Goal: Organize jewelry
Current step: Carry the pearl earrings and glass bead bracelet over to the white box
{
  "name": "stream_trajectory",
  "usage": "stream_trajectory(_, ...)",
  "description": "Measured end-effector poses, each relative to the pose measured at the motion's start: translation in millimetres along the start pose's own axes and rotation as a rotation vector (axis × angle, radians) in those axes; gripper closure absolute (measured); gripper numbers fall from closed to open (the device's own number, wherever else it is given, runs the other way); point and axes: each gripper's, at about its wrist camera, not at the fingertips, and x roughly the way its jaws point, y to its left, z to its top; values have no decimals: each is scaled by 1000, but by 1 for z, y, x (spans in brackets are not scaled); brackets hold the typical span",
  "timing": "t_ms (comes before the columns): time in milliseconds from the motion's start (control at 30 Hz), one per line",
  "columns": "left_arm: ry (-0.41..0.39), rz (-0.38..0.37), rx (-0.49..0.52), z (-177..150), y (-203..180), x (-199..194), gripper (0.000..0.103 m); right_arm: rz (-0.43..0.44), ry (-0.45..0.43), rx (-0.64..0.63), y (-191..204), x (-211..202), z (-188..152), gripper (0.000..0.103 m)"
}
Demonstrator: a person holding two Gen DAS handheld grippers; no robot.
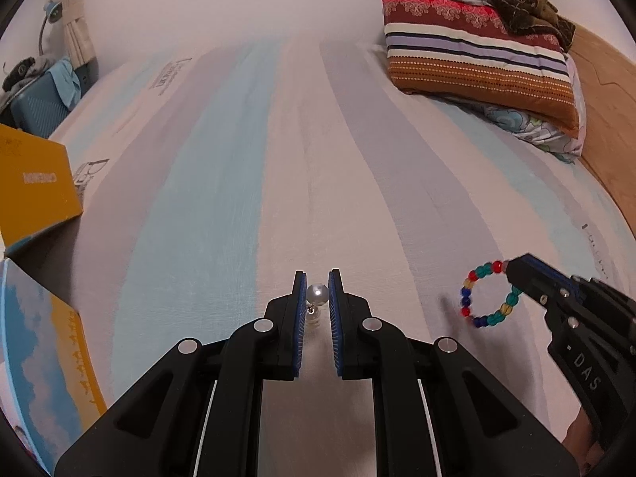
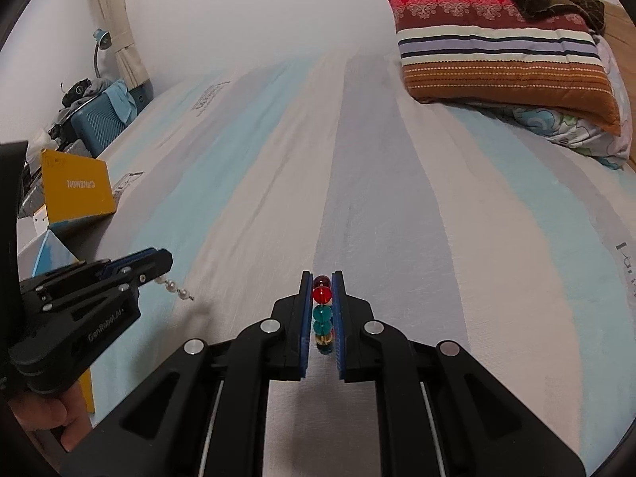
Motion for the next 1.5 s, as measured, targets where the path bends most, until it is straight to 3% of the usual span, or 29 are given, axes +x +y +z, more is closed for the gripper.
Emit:
stream_trajectory(367, -21, 41, -5, 1, 12, -41, 92, -13, -16, -9, 18, -31, 8, 94)
stream_trajectory(633, -52, 86, -35, -4, 41, -86, 92, 7, -39, -44, 58, -63, 18, 94)
stream_trajectory(900, -102, 143, -95, -19, 95, -147, 92, 68, -65, -117, 134, -97, 21, 94)
stream_trajectory(1200, -133, 246, -188, -60, 182, -213, 92, 162, -75, -217, 236, -123, 8, 94)
stream_trajectory(1500, -103, 333, -293, -114, 268, -241, 92, 230, -36, -331, 333, -118, -26, 94)
